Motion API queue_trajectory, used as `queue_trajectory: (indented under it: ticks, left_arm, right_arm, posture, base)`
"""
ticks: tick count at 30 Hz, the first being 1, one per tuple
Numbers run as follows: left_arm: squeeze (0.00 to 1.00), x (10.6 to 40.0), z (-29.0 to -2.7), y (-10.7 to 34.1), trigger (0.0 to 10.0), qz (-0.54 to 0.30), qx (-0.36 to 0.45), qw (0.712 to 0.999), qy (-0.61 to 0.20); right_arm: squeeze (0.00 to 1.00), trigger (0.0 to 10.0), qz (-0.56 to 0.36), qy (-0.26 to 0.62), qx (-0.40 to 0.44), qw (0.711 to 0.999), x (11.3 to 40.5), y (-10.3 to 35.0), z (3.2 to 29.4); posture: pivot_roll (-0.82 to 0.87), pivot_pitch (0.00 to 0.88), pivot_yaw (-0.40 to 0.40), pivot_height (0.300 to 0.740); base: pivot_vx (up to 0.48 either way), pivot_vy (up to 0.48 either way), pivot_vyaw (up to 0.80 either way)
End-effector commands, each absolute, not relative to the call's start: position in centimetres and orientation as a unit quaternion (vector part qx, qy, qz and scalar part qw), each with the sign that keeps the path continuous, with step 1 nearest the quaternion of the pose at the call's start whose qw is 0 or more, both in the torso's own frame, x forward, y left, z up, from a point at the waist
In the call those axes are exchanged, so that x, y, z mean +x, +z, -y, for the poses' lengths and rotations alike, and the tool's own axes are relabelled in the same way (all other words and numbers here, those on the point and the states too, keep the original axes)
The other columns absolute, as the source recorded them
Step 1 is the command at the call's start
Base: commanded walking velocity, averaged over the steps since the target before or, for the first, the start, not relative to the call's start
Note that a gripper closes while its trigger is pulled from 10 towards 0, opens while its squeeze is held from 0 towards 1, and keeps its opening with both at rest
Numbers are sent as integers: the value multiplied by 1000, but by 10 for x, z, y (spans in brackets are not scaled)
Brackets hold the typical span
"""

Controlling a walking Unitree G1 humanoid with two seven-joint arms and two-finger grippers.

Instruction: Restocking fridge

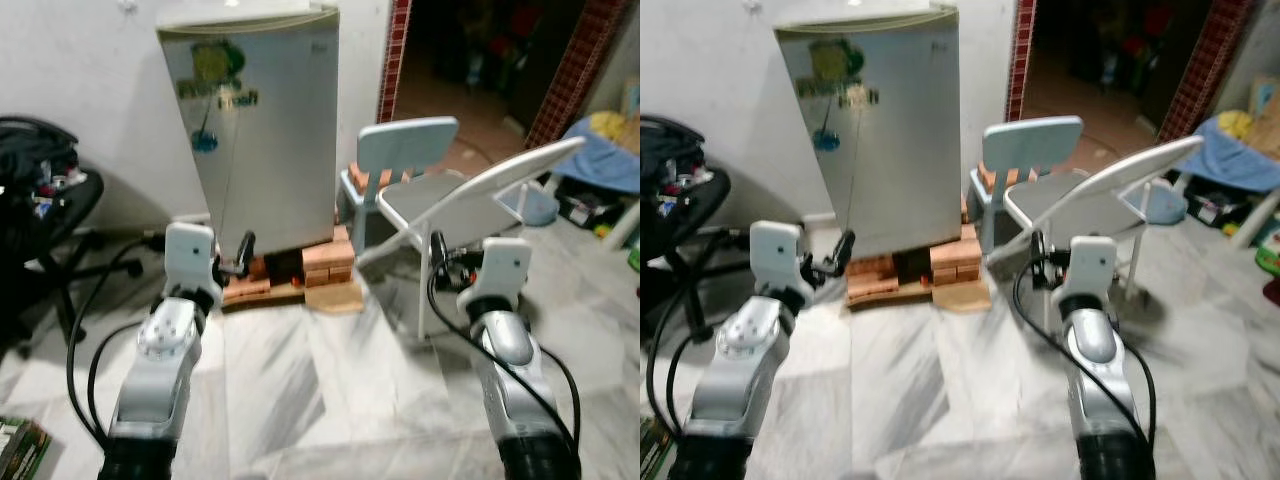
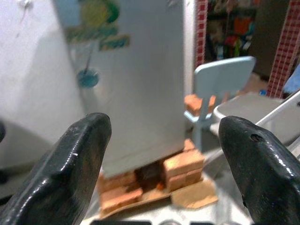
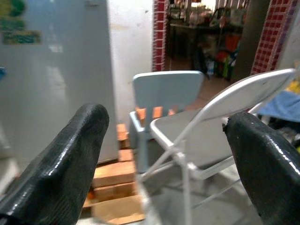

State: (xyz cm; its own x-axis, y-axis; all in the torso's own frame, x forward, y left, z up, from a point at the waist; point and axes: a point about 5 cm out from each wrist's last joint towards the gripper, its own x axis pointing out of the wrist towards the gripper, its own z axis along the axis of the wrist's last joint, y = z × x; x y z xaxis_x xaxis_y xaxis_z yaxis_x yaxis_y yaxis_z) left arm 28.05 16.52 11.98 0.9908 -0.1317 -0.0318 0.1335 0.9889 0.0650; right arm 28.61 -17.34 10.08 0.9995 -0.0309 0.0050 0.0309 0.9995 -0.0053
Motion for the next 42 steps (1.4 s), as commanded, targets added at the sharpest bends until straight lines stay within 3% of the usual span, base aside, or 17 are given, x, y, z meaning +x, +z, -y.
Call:
queue_trajectory:
  ticks: [1,21,32,42]
  left_arm:
    - [0,282,-167,123,10000,-7,29,997,-68]
    - [0,284,-168,125,10000,3,31,997,-67]
    - [0,283,-168,124,10000,1,22,998,-56]
    - [0,282,-171,122,10000,-2,30,999,-44]
  right_arm:
    - [0,10000,15,-13,-7,1000,288,107,171]
    - [0,10000,20,-14,-8,1000,294,110,169]
    - [0,10000,23,-12,-10,1000,298,111,168]
    - [0,10000,28,-5,-11,1000,302,114,165]
  posture:
    - [16,0,38,740]
    - [28,0,27,740]
    - [38,0,15,740]
    - [45,0,4,740]
  base:
    - [0,480,-538]
    - [0,462,-498]
    - [353,313,0]
    - [231,392,-737]
